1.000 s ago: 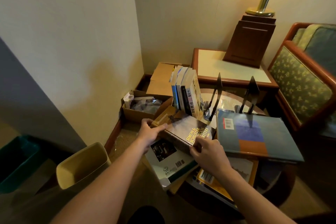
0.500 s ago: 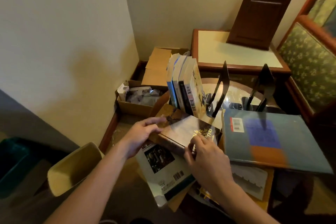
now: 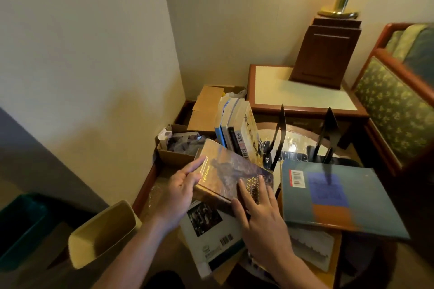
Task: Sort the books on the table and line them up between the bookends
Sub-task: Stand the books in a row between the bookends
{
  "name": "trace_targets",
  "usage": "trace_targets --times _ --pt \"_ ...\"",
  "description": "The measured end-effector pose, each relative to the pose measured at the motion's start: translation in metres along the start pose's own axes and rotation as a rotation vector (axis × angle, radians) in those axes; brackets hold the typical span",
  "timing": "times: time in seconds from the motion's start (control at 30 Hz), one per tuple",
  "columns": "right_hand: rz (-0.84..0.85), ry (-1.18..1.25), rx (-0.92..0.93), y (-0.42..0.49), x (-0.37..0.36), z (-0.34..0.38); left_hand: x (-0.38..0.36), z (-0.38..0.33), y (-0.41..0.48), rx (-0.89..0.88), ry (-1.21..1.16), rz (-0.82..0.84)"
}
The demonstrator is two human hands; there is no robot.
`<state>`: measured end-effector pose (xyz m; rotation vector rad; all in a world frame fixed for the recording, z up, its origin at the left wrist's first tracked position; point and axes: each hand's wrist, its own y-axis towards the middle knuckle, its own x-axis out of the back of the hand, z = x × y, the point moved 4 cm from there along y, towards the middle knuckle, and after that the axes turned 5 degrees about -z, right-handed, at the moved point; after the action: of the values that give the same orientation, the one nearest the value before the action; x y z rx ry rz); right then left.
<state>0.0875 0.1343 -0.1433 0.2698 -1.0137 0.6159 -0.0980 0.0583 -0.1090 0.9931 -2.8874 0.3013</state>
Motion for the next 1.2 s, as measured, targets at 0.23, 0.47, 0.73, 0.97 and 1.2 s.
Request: trace_targets --times 0.23,0.47,0.73,0.97,1.2 --pt "-0.015 0.255 0.062 -0.014 0.015 0.026 0.007 -0.06 -0.035 -0.318 0.32 -0.047" --pt "0.021 0.667 0.096 -0.019 0.009 0.041 -0.02 -0.071 -0.074 -0.414 0.646 0.015" --pt "0.004 0.906 0.161 -0.015 0.05 0.037 -0.052 -0.064 -0.092 -0.347 0.456 0.031" --pt "0.0 0.946 0.135 -0.021 0.08 0.026 -0.074 -0.054 -0.097 -0.091 -0.199 0.136" --pt "-0.019 0.767 0.083 -0.026 0.098 0.019 -0.106 -0.026 -0.089 -0.128 -0.191 0.29"
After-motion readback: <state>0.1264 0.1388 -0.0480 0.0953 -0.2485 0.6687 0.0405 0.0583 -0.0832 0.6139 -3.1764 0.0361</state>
